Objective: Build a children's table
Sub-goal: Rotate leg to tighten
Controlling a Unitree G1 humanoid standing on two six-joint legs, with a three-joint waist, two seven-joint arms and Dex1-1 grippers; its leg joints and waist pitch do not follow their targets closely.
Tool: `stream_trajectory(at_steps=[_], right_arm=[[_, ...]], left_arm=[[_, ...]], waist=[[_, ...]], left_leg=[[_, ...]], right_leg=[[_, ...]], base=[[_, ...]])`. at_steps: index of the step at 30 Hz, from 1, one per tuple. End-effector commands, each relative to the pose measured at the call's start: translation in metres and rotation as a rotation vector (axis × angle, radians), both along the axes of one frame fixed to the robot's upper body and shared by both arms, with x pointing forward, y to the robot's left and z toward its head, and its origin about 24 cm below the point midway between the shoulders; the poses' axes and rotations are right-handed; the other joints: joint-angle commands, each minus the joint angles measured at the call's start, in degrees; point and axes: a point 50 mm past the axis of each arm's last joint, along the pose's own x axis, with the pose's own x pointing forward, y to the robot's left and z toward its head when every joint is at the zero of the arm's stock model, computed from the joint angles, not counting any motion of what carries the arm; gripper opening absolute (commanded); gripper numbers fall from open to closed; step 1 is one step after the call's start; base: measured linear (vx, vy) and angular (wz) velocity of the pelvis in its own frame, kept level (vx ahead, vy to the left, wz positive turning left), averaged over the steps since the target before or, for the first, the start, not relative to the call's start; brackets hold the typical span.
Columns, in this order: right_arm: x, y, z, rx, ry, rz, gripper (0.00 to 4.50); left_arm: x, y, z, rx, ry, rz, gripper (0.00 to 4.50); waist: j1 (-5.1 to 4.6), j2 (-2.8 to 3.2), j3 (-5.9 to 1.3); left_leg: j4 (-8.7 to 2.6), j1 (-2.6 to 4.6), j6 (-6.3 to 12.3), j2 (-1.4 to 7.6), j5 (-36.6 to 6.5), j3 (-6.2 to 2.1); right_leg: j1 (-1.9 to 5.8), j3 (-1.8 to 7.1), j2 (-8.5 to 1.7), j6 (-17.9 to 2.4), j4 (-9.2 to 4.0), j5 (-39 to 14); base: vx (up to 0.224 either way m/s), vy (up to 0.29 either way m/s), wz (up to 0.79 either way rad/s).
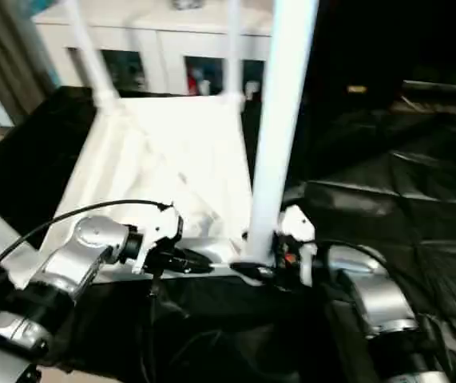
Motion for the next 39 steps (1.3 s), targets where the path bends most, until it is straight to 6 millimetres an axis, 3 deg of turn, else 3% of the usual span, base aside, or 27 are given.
stream_trajectory(at_steps=[1,4,8,16,18,20,21,23,26,30,31,32,33,35,36,37,39], right_arm=[[-0.003,0.002,0.001,0.021,0.02,0.03,3.36],[-0.003,0.002,0.002,0.025,0.024,0.029,3.26],[-0.005,0.004,0.0,0.027,0.039,0.041,2.86],[-0.012,0.009,-0.013,0.067,0.097,-0.049,2.7],[-0.011,0.014,-0.018,0.083,0.107,-0.114,2.69],[-0.004,0.024,-0.032,0.082,0.098,-0.295,2.69],[-0.002,0.028,-0.035,0.078,0.09,-0.351,2.69],[0.004,0.035,-0.041,0.074,0.08,-0.459,2.69],[0.012,0.046,-0.047,0.08,0.098,-0.601,2.69],[0.021,0.075,-0.041,0.121,0.081,-0.619,2.69],[0.022,0.08,-0.038,0.127,0.067,-0.587,3.04],[0.022,0.083,-0.037,0.127,0.056,-0.571,3.38],[0.023,0.086,-0.034,0.142,0.052,-0.539,3.38],[0.021,0.086,-0.03,0.153,0.033,-0.479,3.5],[0.02,0.084,-0.028,0.153,0.019,-0.444,3.8],[0.02,0.083,-0.028,0.152,0.013,-0.433,3.87],[0.016,0.072,-0.023,0.158,-0.003,-0.349,3.87]], left_arm=[[0.002,-0.001,0.003,-0.003,0.002,-0.022,0.0],[0.002,0.0,0.003,-0.004,0.003,-0.022,0.0],[0.001,-0.001,0.001,-0.004,0.005,-0.025,0.0],[0.006,-0.007,-0.002,-0.012,-0.052,0.063,0.0],[0.01,-0.012,-0.004,-0.009,-0.078,0.123,0.0],[0.017,-0.025,-0.008,-0.009,-0.091,0.239,0.0],[0.019,-0.03,-0.008,-0.018,-0.093,0.268,0.0],[0.019,-0.04,-0.008,-0.033,-0.091,0.302,0.0],[0.021,-0.055,-0.007,-0.051,-0.124,0.344,0.0],[0.017,-0.076,-0.007,-0.082,-0.115,0.34,0.0],[0.017,-0.079,-0.006,-0.087,-0.114,0.337,0.0],[0.016,-0.08,-0.006,-0.09,-0.113,0.337,0.0],[0.015,-0.081,-0.006,-0.092,-0.106,0.321,0.0],[0.013,-0.078,-0.006,-0.099,-0.092,0.285,0.0],[0.012,-0.075,-0.006,-0.1,-0.082,0.263,0.0],[0.011,-0.074,-0.006,-0.1,-0.078,0.256,0.0],[0.007,-0.064,-0.008,-0.084,-0.054,0.19,0.0]], waist=[[0.01,-0.97,-2.93],[-0.08,-1.03,-2.94],[-0.01,-1.12,-3.09],[0.31,-1.17,-2.98],[0.08,-1.19,-2.63],[-0.37,-1.17,-2.37],[-0.89,-1.09,-1.79],[-1.45,-1.14,-1.32],[-2.75,-1.18,-1.14],[-3.62,-0.81,-1.39],[-3.64,-0.51,-1.33],[-3.76,-0.7,-1.39],[-3.76,-0.75,-1.42],[-3.66,-0.93,-1.47],[-3.59,-1.11,-1.55],[-3.54,-0.98,-1.68],[-3.21,-1.23,-1.81]], left_leg=[[-4.07,1.35,5.48,3.67,-9.26,-1.24],[-4.07,1.24,4.79,3.58,-8.83,-1.24],[-3.81,1.12,5.47,3.47,-7.14,-1.21],[-3.82,1.17,5.69,3.53,-7.37,-1.23],[-4.27,1.41,4.11,3.55,-11.01,-1.32],[-4.66,1.58,1.99,3.47,-13.78,-1.43],[-5.11,1.79,0.0,3.31,-17.6,-1.66],[-5.49,2.42,-2.09,3.24,-22.96,-2.26],[-5.43,3.53,-3.03,2.75,-28.77,-2.83],[-6.4,2.95,-2.88,2.94,-29.48,-3.34],[-6.44,3.1,-2.86,2.96,-30.16,-3.27],[-6.33,3.39,-2.6,2.93,-30.59,-3.1],[-6.5,3.07,-2.27,2.95,-29.75,-3.11],[-6.55,2.82,-1.67,2.97,-28.57,-3.02],[-6.65,2.51,-1.2,3.01,-27.15,-3.01],[-6.69,2.35,-1.06,3.11,-26.31,-2.96],[-6.48,2.36,0.09,3.17,-23.15,-2.41]], right_leg=[[2.46,2.0,-3.35,-15.51,-3.5,-6.51],[2.54,2.01,-3.33,-15.45,-3.41,-5.43],[2.67,2.0,-3.35,-15.88,-3.09,-2.42],[2.52,1.96,-3.39,-15.58,-3.28,-3.77],[2.32,2.05,-3.47,-14.47,-3.97,-9.15],[2.07,2.23,-3.64,-13.2,-4.56,-14.72],[1.77,2.14,-3.75,-11.67,-5.35,-21.5],[1.59,1.97,-4.0,-8.35,-6.31,-31.49],[0.86,1.5,-3.86,-4.95,-7.76,-38.95],[1.61,1.1,-3.71,-4.31,-7.92,-34.88],[1.43,1.14,-3.68,-4.53,-7.95,-34.4],[1.22,1.23,-3.73,-5.01,-8.06,-33.7],[1.45,1.38,-3.77,-5.49,-7.93,-32.65],[1.49,1.74,-3.9,-5.99,-7.77,-31.43],[1.77,1.91,-3.98,-6.44,-7.54,-30.19],[1.91,2.03,-3.96,-6.89,-7.26,-28.74],[1.97,2.38,-3.92,-8.93,-6.93,-23.4]], base=[[0.0,0.0,0.0],[0.0,0.0,0.0],[0.0,0.0,0.0],[0.0,0.0,0.0],[0.0,0.0,0.0],[0.0,0.0,0.0],[-0.051,0.005,-0.03],[-0.051,0.01,-0.05],[-0.061,0.017,-0.03],[-0.026,0.007,-0.02],[0.0,0.0,0.0],[0.0,0.0,0.0],[0.0,0.0,0.0],[0.0,0.0,0.0],[0.0,0.0,0.0],[0.0,0.0,0.0],[0.0,0.0,0.0]])
